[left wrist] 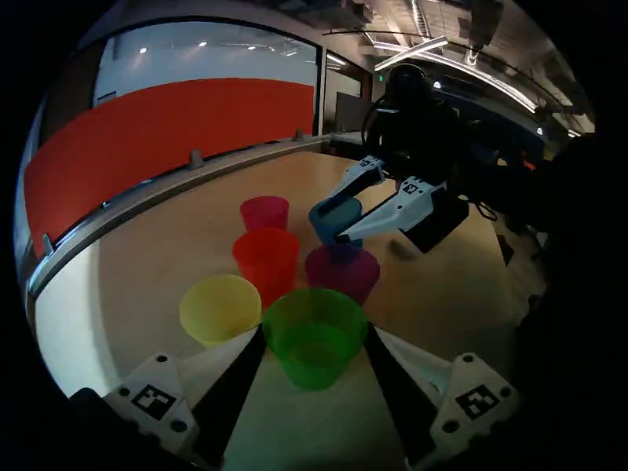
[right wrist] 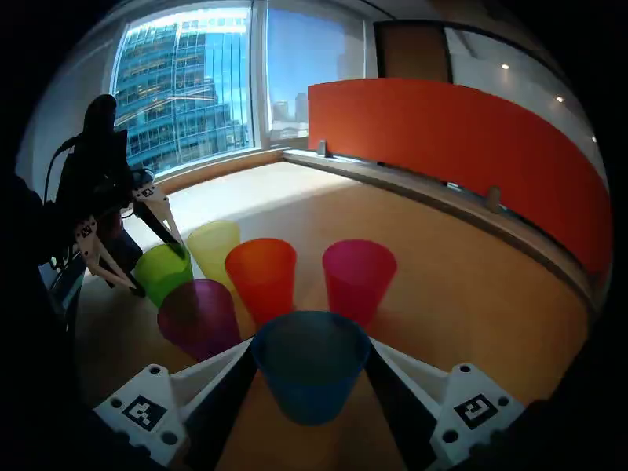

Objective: Pour water

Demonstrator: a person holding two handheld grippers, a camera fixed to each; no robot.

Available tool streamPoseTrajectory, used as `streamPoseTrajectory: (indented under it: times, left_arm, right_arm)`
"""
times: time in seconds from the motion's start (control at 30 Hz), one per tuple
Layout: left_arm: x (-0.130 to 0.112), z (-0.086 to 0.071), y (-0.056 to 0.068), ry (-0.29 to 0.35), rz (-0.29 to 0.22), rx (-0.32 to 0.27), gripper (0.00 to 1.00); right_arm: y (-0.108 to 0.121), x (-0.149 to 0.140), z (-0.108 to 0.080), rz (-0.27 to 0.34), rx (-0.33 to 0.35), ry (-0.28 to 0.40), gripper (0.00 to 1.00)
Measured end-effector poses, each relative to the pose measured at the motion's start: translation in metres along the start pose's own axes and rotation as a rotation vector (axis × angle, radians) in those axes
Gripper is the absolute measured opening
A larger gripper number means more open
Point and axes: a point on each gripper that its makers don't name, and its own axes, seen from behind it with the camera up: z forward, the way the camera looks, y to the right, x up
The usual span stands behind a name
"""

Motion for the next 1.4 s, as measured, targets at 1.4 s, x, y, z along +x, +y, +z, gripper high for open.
streamPoseTrajectory:
  times: [1.4]
  left_arm:
    - [-0.010,0.003,-0.005,-0.018,0.035,0.035,0.90]
  right_arm:
    - [-0.003,-0.027,-0.017,-0.005,-0.027,-0.043,1.00]
